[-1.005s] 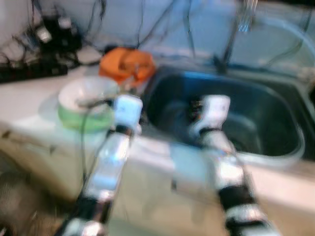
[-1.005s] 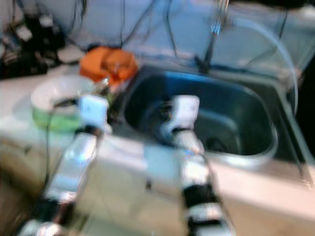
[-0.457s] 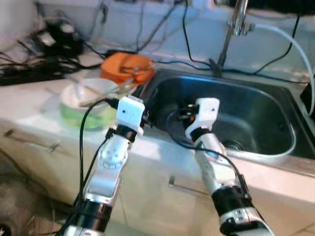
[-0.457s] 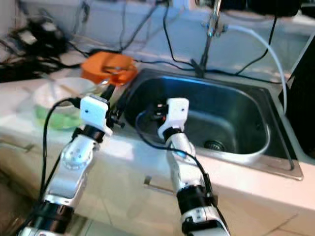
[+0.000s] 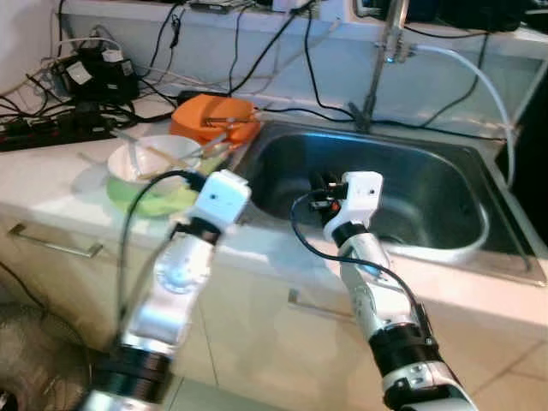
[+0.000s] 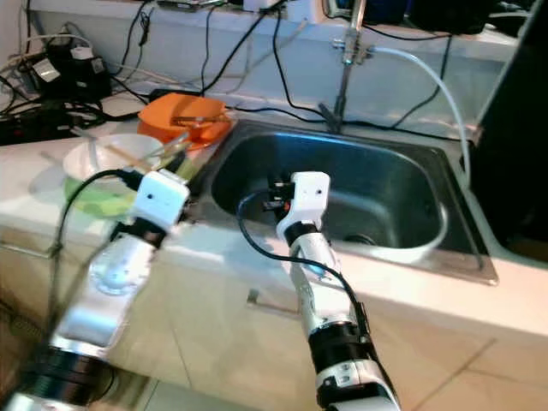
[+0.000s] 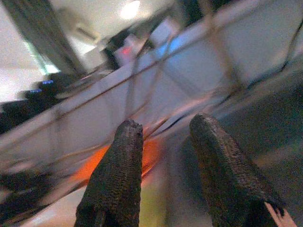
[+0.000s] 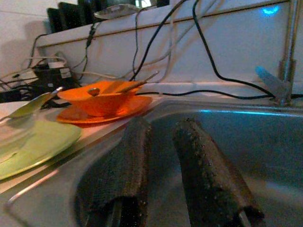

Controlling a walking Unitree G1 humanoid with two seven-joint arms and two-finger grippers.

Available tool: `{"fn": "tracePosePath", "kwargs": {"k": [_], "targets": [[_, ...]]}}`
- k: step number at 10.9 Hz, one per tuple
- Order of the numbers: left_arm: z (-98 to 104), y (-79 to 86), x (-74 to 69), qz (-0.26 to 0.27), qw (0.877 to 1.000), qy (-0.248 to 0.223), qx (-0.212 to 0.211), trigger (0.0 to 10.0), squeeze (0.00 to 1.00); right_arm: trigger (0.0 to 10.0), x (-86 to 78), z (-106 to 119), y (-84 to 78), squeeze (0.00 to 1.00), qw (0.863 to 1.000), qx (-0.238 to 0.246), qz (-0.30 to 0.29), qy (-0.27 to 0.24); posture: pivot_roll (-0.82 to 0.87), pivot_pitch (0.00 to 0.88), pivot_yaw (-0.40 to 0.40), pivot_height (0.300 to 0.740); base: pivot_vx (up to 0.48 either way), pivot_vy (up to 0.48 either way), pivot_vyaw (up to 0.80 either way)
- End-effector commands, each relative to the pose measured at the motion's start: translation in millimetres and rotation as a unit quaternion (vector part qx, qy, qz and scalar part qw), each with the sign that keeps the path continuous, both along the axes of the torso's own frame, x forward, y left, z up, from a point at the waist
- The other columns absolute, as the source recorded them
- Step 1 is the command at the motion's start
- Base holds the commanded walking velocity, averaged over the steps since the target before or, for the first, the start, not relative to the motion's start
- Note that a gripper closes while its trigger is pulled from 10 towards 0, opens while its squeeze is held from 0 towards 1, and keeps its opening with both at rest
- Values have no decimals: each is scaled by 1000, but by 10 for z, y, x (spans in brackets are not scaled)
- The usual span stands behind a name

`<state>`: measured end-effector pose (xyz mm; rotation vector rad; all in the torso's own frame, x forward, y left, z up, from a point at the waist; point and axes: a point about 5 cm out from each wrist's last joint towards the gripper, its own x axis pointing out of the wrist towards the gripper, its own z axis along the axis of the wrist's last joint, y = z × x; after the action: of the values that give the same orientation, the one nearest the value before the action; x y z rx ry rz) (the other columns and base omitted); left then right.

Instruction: Kitchen organization

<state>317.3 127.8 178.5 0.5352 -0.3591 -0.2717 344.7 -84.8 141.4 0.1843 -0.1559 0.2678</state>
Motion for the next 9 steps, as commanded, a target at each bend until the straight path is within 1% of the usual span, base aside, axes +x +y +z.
{"fn": "tracePosePath", "kwargs": {"k": [1,2,3,5,6,7,8,9], "targets": [[-102,145,36,42,998,21,43,10000,0,10000,11,19,43,0,1000,2,6,-1,179,0,-4,740,0,0,0],[-156,357,94,95,990,42,90,10000,0,10000,10,15,50,0,1000,3,7,0,180,0,-3,740,0,0,0],[-157,420,103,109,988,45,94,10000,0,10000,9,13,53,0,1000,3,8,1,179,0,-3,740,0,0,0],[-152,369,94,104,990,41,86,10000,0,10000,8,13,50,0,1000,4,7,1,177,1,-4,740,0,0,0],[-127,364,107,107,990,33,91,10000,0,10000,9,14,50,0,1000,4,7,1,177,2,-4,740,0,0,0],[-87,397,133,111,989,27,92,10000,0,10000,12,15,53,0,1000,4,6,1,180,4,-4,740,0,0,0],[-68,403,137,109,991,22,76,10000,0,10000,13,15,56,0,1000,4,7,1,180,5,-3,740,0,0,0],[-44,356,123,96,995,22,-1,10000,0,10000,15,16,55,0,1000,4,6,1,181,6,-4,740,0,0,0]]}}
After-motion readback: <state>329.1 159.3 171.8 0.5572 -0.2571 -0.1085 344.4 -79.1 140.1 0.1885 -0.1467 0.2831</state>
